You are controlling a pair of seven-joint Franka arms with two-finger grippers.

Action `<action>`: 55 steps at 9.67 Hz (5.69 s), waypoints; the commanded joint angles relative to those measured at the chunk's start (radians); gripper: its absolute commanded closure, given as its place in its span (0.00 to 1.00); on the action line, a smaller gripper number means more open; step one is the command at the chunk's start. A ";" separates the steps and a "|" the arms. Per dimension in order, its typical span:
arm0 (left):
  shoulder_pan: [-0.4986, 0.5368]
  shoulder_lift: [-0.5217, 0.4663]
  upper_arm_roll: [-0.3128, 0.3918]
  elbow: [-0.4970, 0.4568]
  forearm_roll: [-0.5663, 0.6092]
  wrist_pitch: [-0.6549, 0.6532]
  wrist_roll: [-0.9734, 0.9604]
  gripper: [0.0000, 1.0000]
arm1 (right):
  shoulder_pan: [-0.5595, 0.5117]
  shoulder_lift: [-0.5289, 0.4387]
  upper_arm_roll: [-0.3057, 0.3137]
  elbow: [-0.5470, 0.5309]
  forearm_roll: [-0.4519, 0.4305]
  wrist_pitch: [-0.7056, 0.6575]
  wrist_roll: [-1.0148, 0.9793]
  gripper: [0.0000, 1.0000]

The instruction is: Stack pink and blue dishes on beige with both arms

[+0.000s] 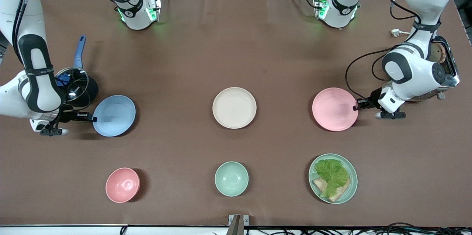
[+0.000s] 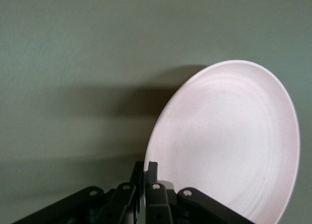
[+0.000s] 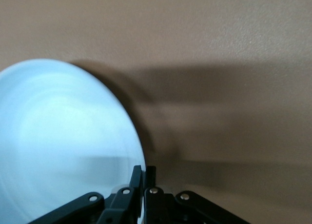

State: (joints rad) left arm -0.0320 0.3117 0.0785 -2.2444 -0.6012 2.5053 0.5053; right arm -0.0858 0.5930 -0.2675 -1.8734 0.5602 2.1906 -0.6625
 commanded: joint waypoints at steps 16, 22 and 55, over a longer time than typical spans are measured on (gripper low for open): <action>-0.141 0.283 -0.629 0.218 1.157 0.282 -1.865 0.99 | 0.136 -0.282 0.568 0.219 -0.278 -0.332 1.090 0.99; -0.123 0.201 -0.626 0.226 1.371 0.207 -2.046 0.00 | 0.196 -0.248 0.643 0.012 -0.278 0.010 1.104 0.99; -0.026 -0.336 0.014 0.778 0.578 -1.054 -0.459 0.00 | 0.040 -0.605 0.243 0.392 -0.546 -0.684 0.768 0.00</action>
State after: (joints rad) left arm -0.0598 -0.0180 0.1059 -1.4201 -0.0190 1.4425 0.0796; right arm -0.0115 -0.0261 -0.0888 -1.5070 0.0373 1.5403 0.0449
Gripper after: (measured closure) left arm 0.000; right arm 0.000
